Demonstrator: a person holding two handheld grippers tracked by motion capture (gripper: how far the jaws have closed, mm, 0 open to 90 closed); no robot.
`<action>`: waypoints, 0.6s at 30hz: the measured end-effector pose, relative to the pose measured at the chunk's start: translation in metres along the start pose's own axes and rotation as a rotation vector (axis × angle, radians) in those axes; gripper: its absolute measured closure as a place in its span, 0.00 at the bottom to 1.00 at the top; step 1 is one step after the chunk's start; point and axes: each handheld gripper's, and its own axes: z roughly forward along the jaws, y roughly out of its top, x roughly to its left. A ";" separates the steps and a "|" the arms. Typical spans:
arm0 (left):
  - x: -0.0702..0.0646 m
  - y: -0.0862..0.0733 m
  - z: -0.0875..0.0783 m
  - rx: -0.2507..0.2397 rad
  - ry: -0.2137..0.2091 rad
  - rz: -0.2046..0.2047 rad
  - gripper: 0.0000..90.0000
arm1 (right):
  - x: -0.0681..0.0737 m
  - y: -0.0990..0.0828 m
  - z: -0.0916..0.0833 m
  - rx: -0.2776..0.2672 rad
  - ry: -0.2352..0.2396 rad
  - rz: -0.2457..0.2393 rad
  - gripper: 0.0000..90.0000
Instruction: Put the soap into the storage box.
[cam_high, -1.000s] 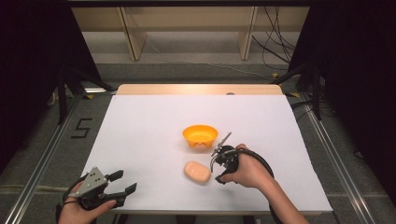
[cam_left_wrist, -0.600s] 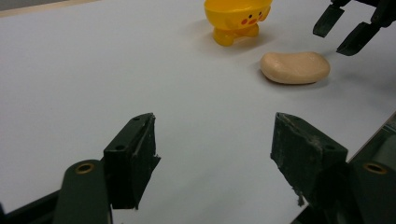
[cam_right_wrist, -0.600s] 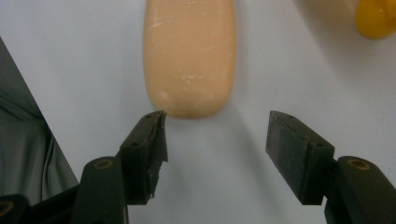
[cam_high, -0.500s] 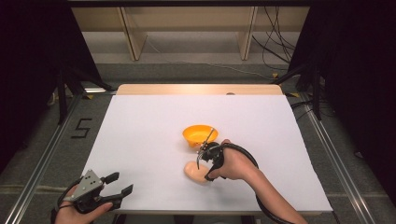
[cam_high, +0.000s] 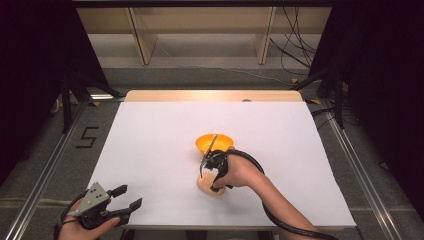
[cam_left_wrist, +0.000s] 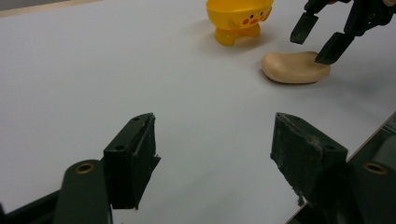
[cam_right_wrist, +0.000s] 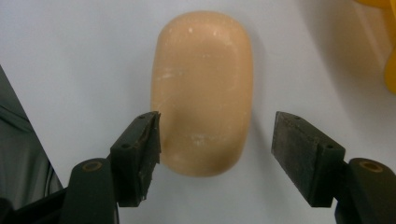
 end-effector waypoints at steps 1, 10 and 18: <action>0.000 0.000 0.000 -0.001 -0.001 -0.001 0.34 | 0.002 0.003 0.000 0.017 0.013 0.022 0.37; 0.000 0.000 0.000 0.000 -0.001 -0.001 0.34 | 0.000 0.013 0.012 0.024 0.028 -0.019 0.35; 0.000 0.000 0.000 0.000 -0.001 -0.005 0.34 | 0.005 0.020 0.021 0.049 0.044 -0.018 0.33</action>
